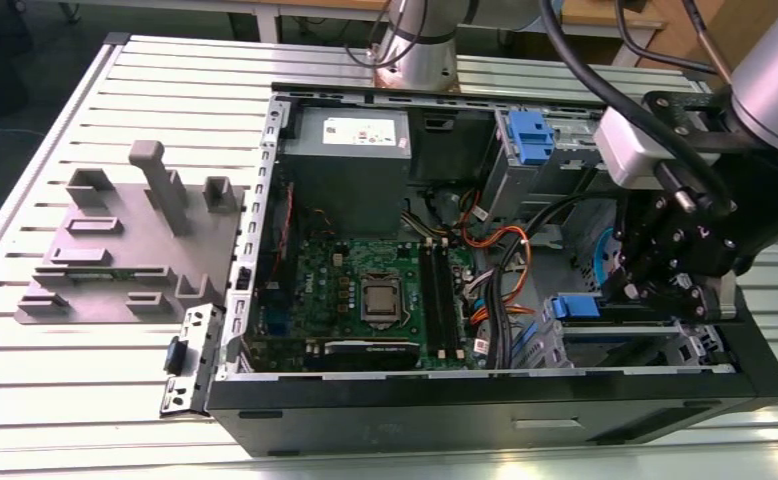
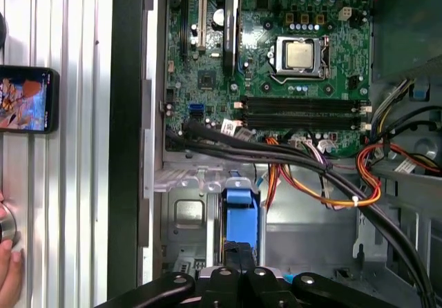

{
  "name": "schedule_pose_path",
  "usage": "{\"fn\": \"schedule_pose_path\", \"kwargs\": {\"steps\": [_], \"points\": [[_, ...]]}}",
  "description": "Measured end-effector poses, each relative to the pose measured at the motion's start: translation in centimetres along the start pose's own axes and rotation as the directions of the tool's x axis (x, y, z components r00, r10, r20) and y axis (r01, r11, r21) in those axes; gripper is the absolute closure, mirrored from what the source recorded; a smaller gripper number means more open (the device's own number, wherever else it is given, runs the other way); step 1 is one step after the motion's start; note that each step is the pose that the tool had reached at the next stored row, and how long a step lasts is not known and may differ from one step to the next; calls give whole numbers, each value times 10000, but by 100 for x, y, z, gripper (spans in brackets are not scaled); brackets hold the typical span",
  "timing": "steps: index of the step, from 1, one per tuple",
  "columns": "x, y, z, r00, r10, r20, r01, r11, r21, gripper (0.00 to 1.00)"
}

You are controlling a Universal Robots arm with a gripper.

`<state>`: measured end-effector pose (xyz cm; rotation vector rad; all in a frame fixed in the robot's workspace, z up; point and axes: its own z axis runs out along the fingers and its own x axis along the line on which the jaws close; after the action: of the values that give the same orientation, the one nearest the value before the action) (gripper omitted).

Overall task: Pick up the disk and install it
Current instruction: 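Insert the first disk wire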

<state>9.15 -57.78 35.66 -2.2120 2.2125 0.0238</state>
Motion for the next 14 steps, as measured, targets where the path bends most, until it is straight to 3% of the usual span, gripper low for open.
{"fn": "schedule_pose_path", "kwargs": {"steps": [4, 14], "points": [[-1, -64, 1, 10000, 0, 0, 0, 10000, -5, 89], [0, -76, 2, 10000, -1, 0, 1, 10000, -4, 89]]}}
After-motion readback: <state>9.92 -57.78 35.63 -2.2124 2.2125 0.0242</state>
